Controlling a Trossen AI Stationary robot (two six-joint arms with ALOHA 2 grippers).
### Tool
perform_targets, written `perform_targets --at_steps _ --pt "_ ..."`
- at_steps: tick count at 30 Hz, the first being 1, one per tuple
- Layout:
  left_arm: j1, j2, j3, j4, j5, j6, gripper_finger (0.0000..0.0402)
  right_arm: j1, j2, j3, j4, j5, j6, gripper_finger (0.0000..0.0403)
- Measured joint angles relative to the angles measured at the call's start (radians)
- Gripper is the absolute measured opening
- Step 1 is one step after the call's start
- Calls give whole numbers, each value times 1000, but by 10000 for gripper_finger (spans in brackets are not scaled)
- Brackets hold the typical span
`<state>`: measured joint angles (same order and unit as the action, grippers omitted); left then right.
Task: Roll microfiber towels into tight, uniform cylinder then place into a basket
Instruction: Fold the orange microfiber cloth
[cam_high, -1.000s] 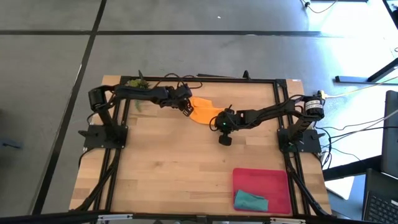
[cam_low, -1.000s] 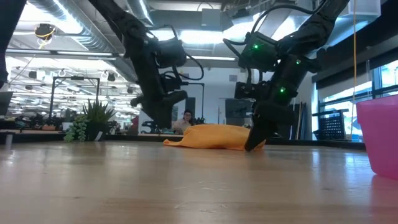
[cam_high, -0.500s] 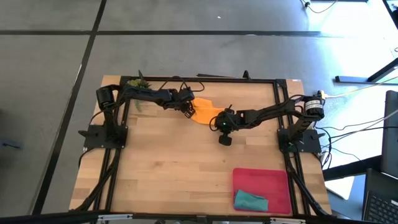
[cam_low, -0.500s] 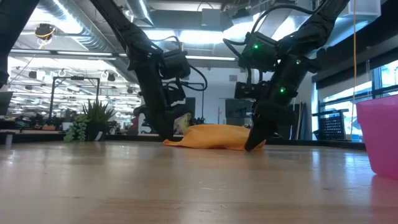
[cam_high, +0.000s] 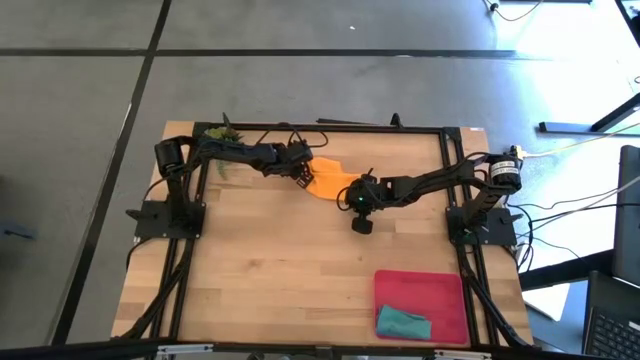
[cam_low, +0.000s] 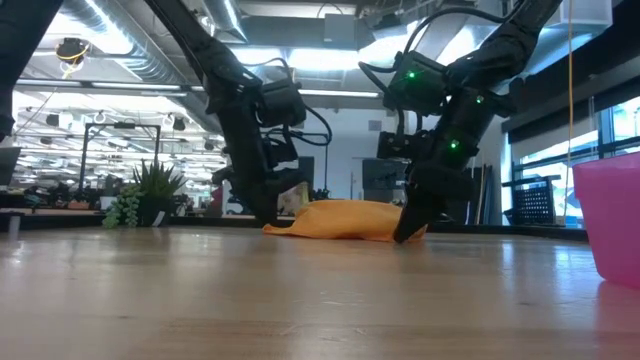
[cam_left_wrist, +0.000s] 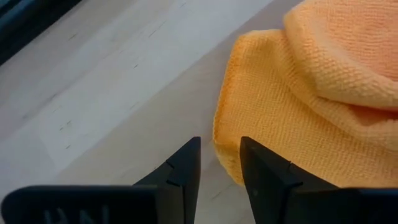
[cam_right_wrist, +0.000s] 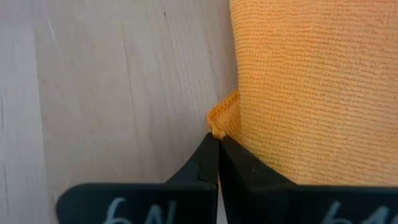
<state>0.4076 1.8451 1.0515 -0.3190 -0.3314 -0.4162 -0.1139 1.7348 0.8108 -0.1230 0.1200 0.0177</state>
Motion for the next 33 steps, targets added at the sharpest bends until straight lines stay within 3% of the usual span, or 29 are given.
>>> perform_targets --at_steps 11,19,24,33 --pt "-1 78 5 48 -7 33 99 0 0 0 0 0 0 3" --pt "-2 79 4 47 -27 125 8 2 0 0 0 0 0 3" --pt "-11 30 -5 0 -25 138 2 32 -1 5 -16 5 -19 3" --pt "-54 -169 -2 -132 -90 139 1 119 -54 99 -194 -13 -40 3"
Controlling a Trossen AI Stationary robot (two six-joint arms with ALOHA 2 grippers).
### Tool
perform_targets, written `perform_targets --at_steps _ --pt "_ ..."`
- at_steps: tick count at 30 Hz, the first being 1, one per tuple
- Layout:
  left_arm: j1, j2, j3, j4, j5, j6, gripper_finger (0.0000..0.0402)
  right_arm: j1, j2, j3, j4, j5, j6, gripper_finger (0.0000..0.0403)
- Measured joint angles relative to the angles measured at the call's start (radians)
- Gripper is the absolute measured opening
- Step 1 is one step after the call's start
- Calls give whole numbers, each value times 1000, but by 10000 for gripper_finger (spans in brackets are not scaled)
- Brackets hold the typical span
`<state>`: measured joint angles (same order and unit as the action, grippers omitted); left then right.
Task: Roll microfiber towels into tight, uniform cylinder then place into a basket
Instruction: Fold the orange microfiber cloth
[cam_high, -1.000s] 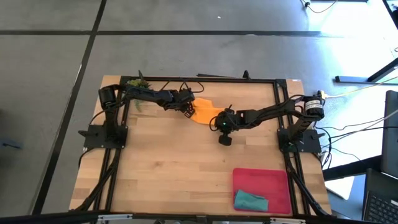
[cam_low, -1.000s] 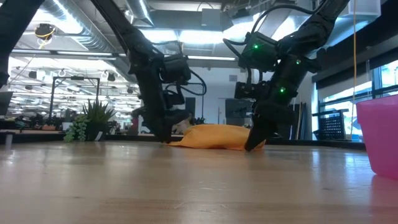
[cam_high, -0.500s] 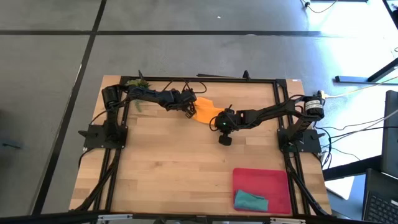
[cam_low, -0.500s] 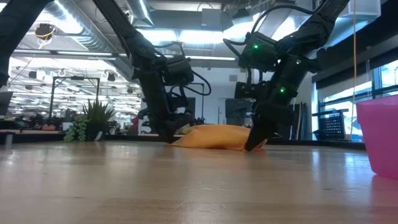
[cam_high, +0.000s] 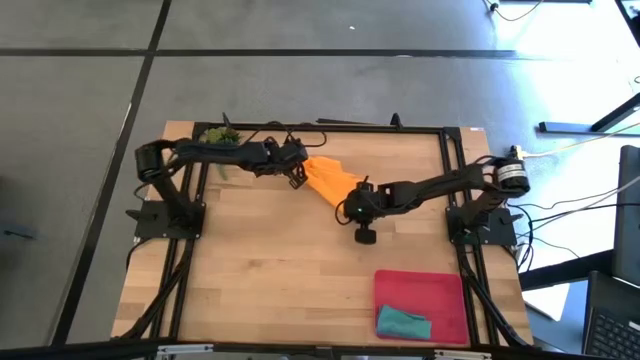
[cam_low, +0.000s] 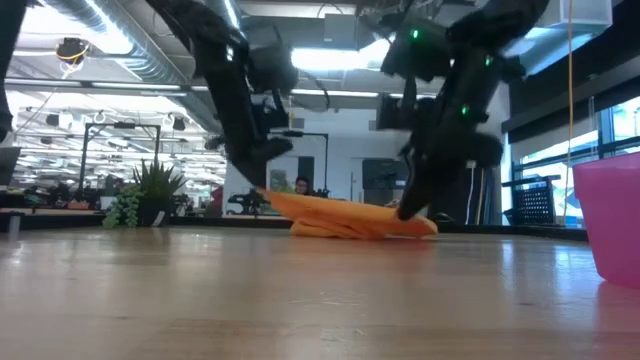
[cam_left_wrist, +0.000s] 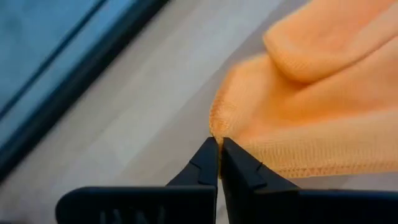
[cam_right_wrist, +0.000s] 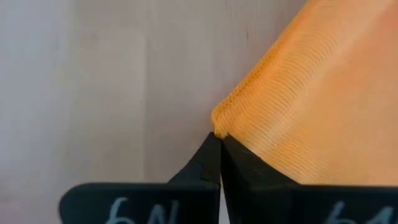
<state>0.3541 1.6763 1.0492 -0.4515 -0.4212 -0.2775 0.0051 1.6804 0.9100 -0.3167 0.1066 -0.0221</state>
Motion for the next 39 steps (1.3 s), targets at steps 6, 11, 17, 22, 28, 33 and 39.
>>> perform_targets --at_steps 6,11,17,22,28,33,39 --pt "-55 -132 0 -75 -84 -5 0 37 -97 38 -77 66 -12 3" --pt "-119 -242 1 -148 -166 -4 0 47 -194 63 -139 187 -9 3" --pt "-205 -351 1 -254 -192 7 0 41 -282 71 -129 280 -11 3" --pt "-267 -444 1 -260 -203 2 0 35 -338 115 -152 347 -37 3" --pt "-323 -537 31 -275 -253 3 0 32 -355 249 -222 385 -116 3" --pt "-357 -589 74 -328 -256 126 0 15 -352 350 -260 445 -184 3" --pt "-364 -633 125 -387 -248 231 0 -31 -353 444 -258 451 -248 3"
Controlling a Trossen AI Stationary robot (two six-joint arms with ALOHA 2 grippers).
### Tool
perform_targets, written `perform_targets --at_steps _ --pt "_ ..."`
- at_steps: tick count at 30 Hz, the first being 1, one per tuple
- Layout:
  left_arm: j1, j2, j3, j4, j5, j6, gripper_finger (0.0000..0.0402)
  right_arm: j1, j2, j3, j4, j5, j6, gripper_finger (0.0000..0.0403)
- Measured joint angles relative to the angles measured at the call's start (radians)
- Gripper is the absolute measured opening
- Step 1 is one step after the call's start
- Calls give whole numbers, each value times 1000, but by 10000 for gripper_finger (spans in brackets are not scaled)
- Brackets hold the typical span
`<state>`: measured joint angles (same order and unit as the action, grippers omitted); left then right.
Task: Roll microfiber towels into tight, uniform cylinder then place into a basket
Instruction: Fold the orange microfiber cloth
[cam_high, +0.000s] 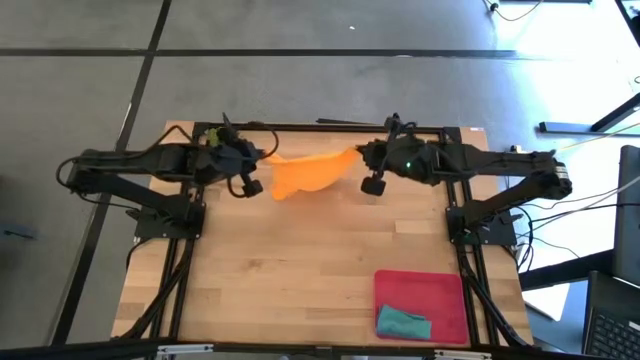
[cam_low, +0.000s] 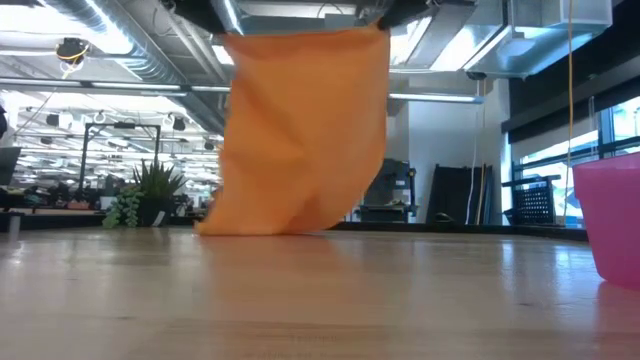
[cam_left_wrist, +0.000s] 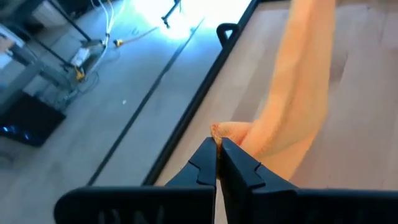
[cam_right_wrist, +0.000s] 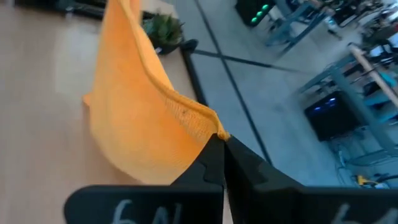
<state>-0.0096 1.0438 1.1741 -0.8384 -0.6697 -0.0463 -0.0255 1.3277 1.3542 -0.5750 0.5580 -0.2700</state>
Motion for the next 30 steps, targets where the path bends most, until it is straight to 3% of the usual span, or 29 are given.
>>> perform_targets --at_steps 8,17,22,26,30 --pt "62 -7 75 45 1 148 0 -114 0 27 9 -11 -88 3" --pt "280 13 87 242 8 372 0 -270 1 27 194 -88 -254 3" --pt "313 10 87 377 9 450 0 -297 2 70 247 -73 -286 3" --pt "296 10 87 341 10 464 0 -290 -1 103 163 -104 -228 3" --pt "271 24 87 202 87 352 0 -269 0 94 41 -195 -133 3"
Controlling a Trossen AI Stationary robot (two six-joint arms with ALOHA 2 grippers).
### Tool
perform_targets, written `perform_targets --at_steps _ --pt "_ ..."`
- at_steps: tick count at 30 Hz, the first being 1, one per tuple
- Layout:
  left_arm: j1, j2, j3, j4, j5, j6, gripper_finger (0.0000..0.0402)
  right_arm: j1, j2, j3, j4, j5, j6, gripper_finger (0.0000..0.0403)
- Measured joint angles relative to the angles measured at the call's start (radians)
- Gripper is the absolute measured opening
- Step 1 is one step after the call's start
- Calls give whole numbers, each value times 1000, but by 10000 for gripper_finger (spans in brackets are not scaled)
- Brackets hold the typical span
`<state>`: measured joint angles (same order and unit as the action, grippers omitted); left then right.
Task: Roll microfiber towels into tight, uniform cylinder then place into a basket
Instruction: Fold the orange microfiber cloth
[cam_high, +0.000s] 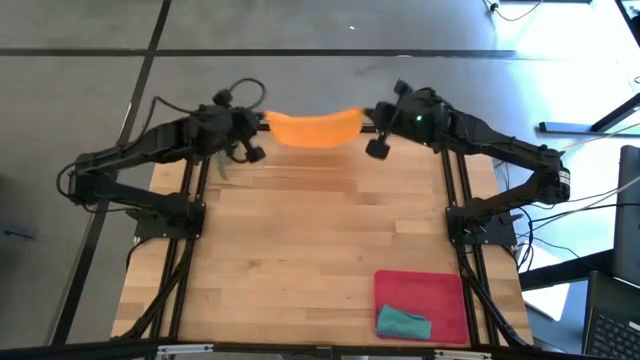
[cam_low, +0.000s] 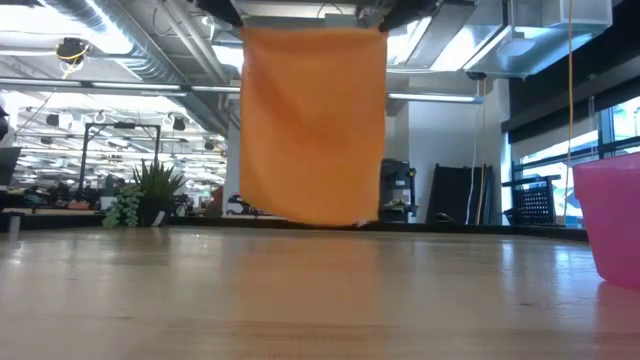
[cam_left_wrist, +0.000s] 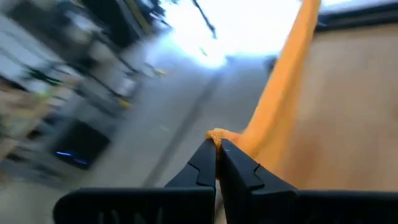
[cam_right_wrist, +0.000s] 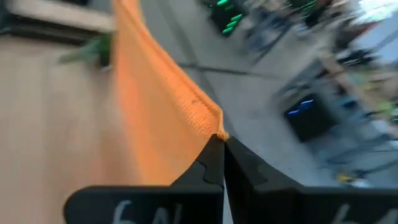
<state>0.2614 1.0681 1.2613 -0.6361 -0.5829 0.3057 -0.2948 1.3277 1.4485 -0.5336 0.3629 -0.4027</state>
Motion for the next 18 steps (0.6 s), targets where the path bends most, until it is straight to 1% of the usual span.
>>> perform_targets --at_steps 2,4,7,11,15,18 --pt "-23 12 -2 -71 54 -72 0 18 0 -14 -69 -44 54 3" --pt "-54 27 -1 -118 77 -139 0 49 2 -26 -129 -50 102 3" --pt "-116 56 -1 -225 79 -249 0 105 1 -52 -185 -47 176 3" --pt "-216 109 -2 -315 81 -393 0 183 1 -125 -202 -65 259 3" --pt "-326 178 -2 -357 81 -519 0 264 1 -215 -194 -76 349 3" --pt "-409 236 -2 -368 81 -596 0 321 1 -289 -156 -77 412 3"
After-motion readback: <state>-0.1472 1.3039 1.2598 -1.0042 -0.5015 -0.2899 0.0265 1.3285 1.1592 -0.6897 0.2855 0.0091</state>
